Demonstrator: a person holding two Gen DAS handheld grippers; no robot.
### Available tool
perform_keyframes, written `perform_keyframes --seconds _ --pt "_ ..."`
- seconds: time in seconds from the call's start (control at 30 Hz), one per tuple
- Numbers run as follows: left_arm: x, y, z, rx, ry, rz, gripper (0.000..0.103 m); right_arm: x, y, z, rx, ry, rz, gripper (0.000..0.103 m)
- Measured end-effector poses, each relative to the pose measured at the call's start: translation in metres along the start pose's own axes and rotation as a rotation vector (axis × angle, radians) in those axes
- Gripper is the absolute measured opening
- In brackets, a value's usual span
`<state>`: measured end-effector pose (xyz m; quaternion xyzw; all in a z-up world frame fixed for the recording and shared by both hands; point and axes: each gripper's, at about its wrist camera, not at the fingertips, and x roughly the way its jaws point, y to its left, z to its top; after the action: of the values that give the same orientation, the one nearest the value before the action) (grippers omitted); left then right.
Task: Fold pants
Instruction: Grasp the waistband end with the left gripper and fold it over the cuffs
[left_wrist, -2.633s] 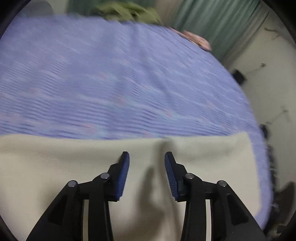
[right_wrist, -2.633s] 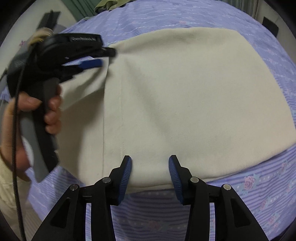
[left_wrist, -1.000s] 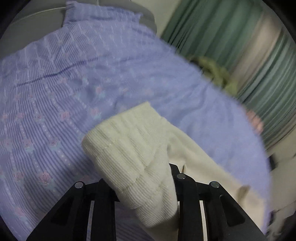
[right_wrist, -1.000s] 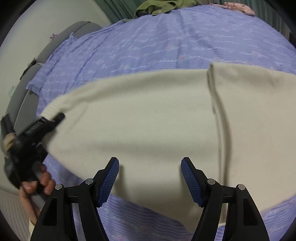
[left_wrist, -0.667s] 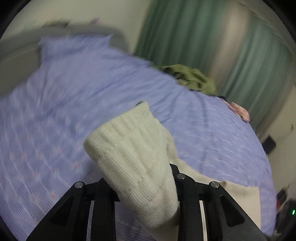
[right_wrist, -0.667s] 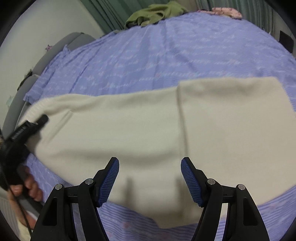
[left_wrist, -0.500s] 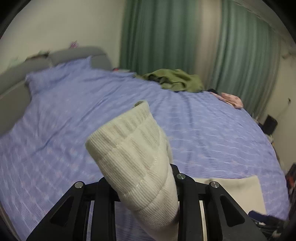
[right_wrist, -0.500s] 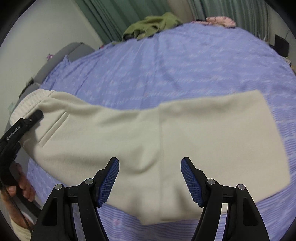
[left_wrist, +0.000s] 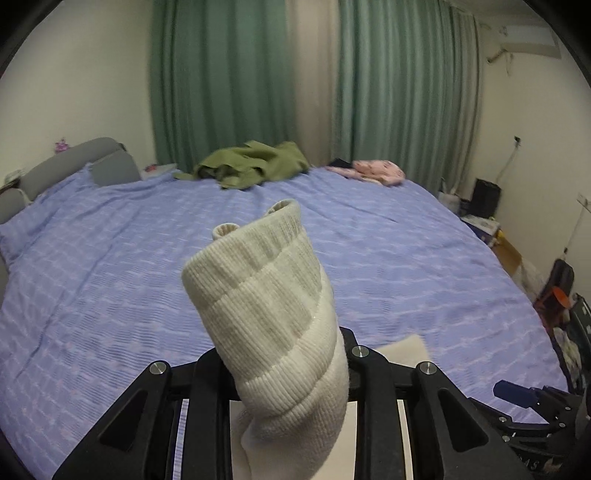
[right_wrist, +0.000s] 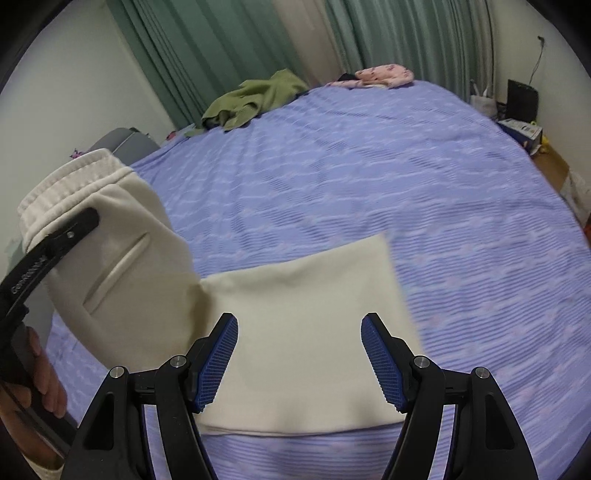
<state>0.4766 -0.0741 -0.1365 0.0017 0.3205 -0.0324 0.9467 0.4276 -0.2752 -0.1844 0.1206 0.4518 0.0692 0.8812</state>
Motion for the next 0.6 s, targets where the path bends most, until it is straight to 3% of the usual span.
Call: perform_keyframes --seconds 0.13,0.27,0.5,0.57,0.6 --pt "0.027 -0.052 -0.01 0.026 0.076 -0.044 0.025 -0.009 -0.039 0.0 0.006 -0.004 -0.034 0.071" --pt "0.058 -0.103 -0.034 0.101 0.152 -0.032 0.025 -0.011 -0.077 -0.003 0.045 0.011 -0.054 0.071" --pt "0.084 -0.154 -0.076 0.17 0.247 -0.019 0.027 -0.005 -0.125 -0.017 0.082 0.045 -0.098 0.071" --pt "0.087 -0.164 -0.083 0.189 0.261 -0.006 0.038 -0.005 -0.138 -0.022 0.088 0.055 -0.122 0.071" --pt "0.083 -0.167 -0.084 0.18 0.258 -0.041 0.057 -0.005 -0.142 -0.024 0.091 0.061 -0.135 0.071"
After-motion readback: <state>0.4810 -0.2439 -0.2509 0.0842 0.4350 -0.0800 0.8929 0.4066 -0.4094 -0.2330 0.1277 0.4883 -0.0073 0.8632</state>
